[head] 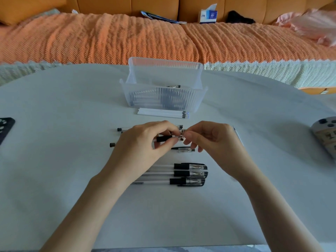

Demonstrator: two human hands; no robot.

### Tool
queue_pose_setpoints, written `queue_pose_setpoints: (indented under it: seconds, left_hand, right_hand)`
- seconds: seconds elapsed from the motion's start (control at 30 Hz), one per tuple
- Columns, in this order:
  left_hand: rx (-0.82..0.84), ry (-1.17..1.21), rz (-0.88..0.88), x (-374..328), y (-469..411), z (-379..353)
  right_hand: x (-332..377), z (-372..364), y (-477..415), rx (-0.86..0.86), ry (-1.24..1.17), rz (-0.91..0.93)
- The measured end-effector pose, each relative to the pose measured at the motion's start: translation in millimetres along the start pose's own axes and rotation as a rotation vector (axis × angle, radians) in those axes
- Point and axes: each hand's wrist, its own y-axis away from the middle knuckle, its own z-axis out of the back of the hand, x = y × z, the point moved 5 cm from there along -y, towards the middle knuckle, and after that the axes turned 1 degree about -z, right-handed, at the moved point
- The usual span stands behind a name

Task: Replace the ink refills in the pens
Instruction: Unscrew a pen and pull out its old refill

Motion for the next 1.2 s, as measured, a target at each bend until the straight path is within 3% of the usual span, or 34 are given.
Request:
queue_pose_setpoints:
  seconds: [0.37, 0.77, 1.2]
  left_hand:
    - [0.013, -0.053, 0.025, -1, 1, -4]
    - [0.058, 0.1, 0.123, 5, -2, -9]
    - [0.086, 0.247, 0.163, 4, -3, -8]
  right_hand:
    - [2, -4, 2, 0.032, 0.134, 0.017]
    - [13, 1, 5, -0.062, 0.33, 0.23]
    - [12, 0, 5, -0.088, 0.366, 0.345]
